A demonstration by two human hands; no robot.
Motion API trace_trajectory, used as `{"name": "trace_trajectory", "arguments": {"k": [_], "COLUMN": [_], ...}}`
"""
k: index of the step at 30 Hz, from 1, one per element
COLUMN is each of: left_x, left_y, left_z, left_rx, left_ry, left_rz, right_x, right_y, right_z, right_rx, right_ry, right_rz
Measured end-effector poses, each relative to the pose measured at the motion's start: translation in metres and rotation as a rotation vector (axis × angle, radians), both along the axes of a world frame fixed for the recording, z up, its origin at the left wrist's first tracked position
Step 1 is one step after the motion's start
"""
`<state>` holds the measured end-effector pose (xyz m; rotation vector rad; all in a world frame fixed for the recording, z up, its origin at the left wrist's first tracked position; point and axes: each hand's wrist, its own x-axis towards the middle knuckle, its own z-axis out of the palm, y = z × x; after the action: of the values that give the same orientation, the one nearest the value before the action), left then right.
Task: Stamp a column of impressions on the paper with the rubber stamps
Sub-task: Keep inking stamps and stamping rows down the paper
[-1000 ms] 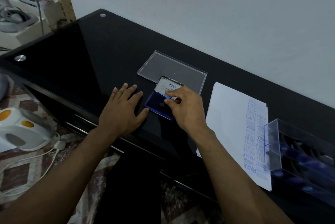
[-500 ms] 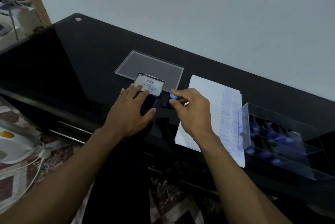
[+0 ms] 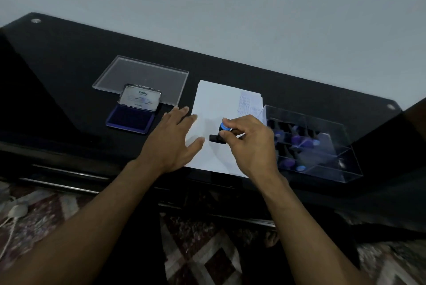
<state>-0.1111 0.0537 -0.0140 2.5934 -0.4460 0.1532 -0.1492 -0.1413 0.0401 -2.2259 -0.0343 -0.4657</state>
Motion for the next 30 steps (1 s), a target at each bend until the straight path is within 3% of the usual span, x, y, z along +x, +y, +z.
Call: {"name": "trace_trajectory", "arguments": {"k": [30], "left_x": [0.0], "left_y": [-0.025], "left_z": [-0.035], "left_rx": [0.124], "left_ry": [-0.004], "left_rz": [-0.092], "right_x": [-0.029], "right_y": [-0.024], "right_z": [-0.026], "right_rx": [-0.044], "right_ry": [0.018], "right_rz": [-0.002]}}
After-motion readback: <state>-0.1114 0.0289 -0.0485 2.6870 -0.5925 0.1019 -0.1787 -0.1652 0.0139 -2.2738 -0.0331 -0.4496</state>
